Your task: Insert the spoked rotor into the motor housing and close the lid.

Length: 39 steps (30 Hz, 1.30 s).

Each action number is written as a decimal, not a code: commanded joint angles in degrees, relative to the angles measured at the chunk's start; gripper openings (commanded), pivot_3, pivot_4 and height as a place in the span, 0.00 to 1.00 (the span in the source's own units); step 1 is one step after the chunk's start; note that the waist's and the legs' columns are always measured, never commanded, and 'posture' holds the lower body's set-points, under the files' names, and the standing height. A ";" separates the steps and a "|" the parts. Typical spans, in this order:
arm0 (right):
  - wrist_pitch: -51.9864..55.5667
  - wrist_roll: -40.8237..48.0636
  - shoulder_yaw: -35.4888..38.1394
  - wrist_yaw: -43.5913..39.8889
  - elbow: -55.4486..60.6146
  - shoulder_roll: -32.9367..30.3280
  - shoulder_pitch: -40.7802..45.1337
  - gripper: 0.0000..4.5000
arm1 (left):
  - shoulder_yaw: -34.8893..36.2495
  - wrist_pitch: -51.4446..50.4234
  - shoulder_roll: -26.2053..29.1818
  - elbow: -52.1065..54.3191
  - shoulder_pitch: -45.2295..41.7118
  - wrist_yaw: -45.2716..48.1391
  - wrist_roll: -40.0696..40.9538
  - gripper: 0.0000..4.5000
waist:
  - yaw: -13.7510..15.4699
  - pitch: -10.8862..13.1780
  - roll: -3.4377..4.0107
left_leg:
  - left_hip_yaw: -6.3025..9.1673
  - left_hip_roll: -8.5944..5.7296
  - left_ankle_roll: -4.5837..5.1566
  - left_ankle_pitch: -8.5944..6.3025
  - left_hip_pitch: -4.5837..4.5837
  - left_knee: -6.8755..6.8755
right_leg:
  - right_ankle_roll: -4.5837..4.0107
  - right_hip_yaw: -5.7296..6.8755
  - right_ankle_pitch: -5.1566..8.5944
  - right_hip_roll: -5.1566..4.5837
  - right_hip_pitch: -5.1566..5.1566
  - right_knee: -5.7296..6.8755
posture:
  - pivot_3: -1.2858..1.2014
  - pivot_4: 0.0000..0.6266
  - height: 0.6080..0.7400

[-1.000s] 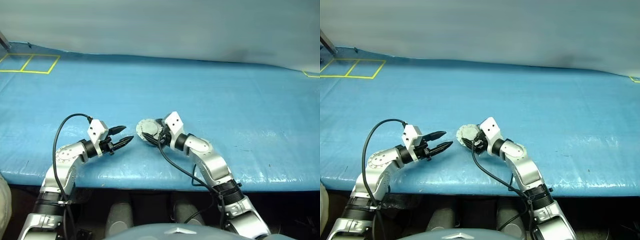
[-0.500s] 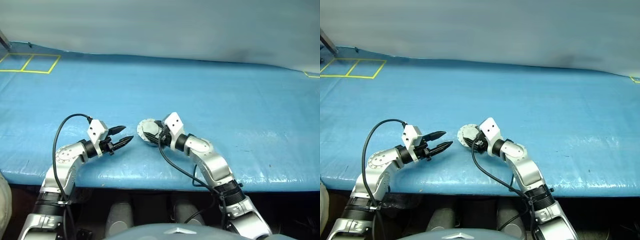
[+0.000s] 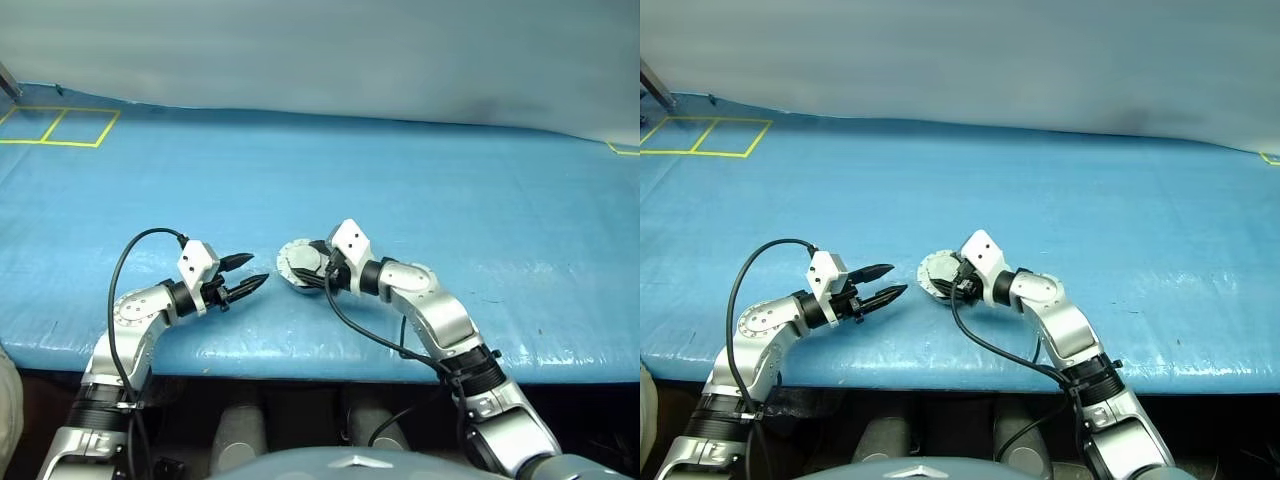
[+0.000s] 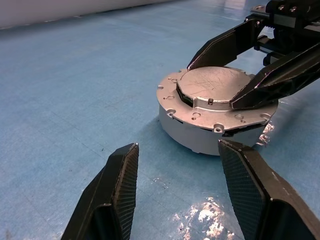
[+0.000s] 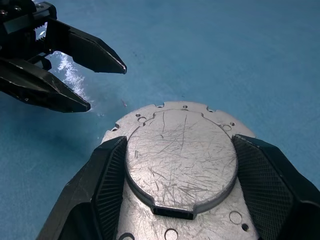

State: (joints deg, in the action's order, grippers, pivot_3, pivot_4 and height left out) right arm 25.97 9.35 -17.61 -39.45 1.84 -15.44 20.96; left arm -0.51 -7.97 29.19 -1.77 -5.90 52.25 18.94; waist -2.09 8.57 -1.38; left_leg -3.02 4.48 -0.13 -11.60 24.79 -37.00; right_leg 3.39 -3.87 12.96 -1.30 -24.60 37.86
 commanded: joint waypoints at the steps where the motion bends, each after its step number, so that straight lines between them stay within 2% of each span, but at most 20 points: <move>1: -1.60 0.07 0.15 -1.69 -0.16 -0.43 1.29 0.67 | 0.39 0.97 -0.28 1.11 0.13 0.04 0.18 0.61 | 0.00 0.00 0.00 | 0.00 0.00 0.00 0.00 0.00 0.00 | 0.00 0.00 0.00 0.00 0.00 -0.01 | 0.52 0.24 1.00; 16: -2.51 -0.13 0.62 -5.95 -2.86 -2.94 4.20 0.67 | 0.16 1.10 -0.51 1.15 0.48 0.01 -0.12 0.61 | 0.05 0.00 0.00 | 0.00 0.00 0.00 0.00 0.00 -0.01 | 0.00 0.00 0.00 0.00 0.01 0.00 | 0.52 0.24 1.00; 39: -6.60 -3.82 -2.09 -7.27 -9.59 -3.38 2.62 0.67 | 0.32 0.68 -0.58 1.47 0.76 -0.05 -0.03 0.61 | 0.02 -0.02 0.00 | -0.01 0.00 -0.01 0.00 -0.11 -0.04 | 0.00 0.00 0.00 0.00 0.08 0.02 | 0.52 0.24 1.00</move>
State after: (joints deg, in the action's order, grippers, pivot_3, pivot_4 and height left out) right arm 18.71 7.43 -18.36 -46.33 -5.68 -17.99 24.30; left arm -0.55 -7.99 28.80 -1.77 -5.06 52.26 18.61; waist -2.07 8.55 -1.38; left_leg -3.02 4.49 -0.14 -11.60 24.68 -37.05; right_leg 3.39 -3.87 12.96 -1.29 -24.51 37.89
